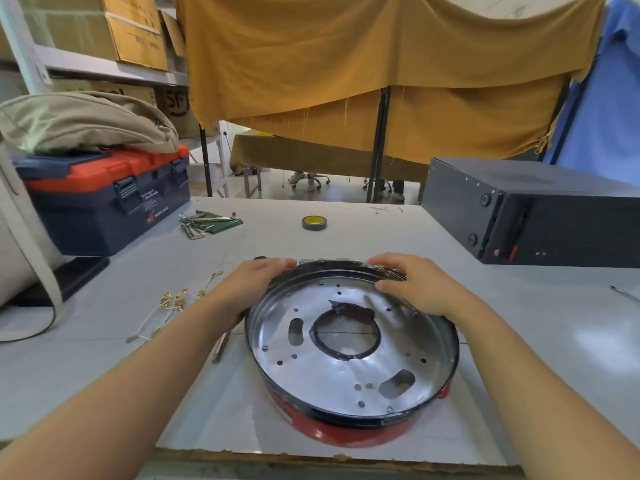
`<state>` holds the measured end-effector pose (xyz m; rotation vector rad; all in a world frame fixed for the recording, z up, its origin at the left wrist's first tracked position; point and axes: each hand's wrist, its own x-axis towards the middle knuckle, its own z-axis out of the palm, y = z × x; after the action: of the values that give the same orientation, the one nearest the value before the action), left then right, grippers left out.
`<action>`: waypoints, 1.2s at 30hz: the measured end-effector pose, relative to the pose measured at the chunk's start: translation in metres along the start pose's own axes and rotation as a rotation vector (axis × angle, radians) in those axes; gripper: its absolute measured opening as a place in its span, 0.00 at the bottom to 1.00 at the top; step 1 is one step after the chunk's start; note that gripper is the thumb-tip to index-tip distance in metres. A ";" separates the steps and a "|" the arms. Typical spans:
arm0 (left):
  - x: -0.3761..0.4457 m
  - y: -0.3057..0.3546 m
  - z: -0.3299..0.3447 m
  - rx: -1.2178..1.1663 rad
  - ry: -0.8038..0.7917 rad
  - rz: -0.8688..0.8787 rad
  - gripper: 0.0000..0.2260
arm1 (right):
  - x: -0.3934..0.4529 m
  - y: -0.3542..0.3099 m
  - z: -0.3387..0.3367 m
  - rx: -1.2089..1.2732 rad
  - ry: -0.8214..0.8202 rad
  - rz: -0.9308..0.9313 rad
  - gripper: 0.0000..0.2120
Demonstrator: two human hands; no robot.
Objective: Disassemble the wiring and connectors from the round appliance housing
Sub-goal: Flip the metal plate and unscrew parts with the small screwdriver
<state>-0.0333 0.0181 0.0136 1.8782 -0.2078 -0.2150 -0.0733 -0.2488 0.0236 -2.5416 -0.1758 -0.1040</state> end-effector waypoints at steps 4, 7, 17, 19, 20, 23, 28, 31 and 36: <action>0.000 -0.006 -0.031 0.306 0.193 0.012 0.07 | 0.004 0.003 0.006 -0.204 0.006 0.043 0.18; -0.005 -0.010 -0.050 0.684 0.134 -0.064 0.02 | 0.003 0.004 0.007 -0.236 0.045 0.063 0.20; -0.009 -0.017 -0.036 0.922 0.056 -0.107 0.04 | 0.004 0.002 0.009 -0.323 0.076 0.105 0.23; -0.007 -0.019 -0.035 0.837 0.065 -0.119 0.04 | 0.004 0.002 0.010 -0.332 0.084 0.097 0.23; -0.006 -0.020 -0.035 0.777 0.070 -0.124 0.06 | 0.004 0.002 0.010 -0.334 0.085 0.094 0.23; -0.005 -0.022 -0.035 0.759 0.050 -0.115 0.07 | 0.003 0.002 0.010 -0.333 0.083 0.094 0.23; -0.006 -0.022 -0.027 0.898 0.048 -0.066 0.10 | 0.004 0.001 0.011 -0.341 0.081 0.100 0.22; -0.006 -0.021 -0.026 0.942 0.008 -0.032 0.12 | 0.004 0.002 0.011 -0.346 0.079 0.104 0.22; -0.012 -0.016 -0.040 0.858 -0.168 -0.047 0.06 | 0.006 0.005 0.011 -0.350 0.081 0.103 0.23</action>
<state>-0.0346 0.0624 0.0114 2.7191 -0.4164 -0.3525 -0.0665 -0.2465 0.0122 -2.8820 0.0072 -0.2134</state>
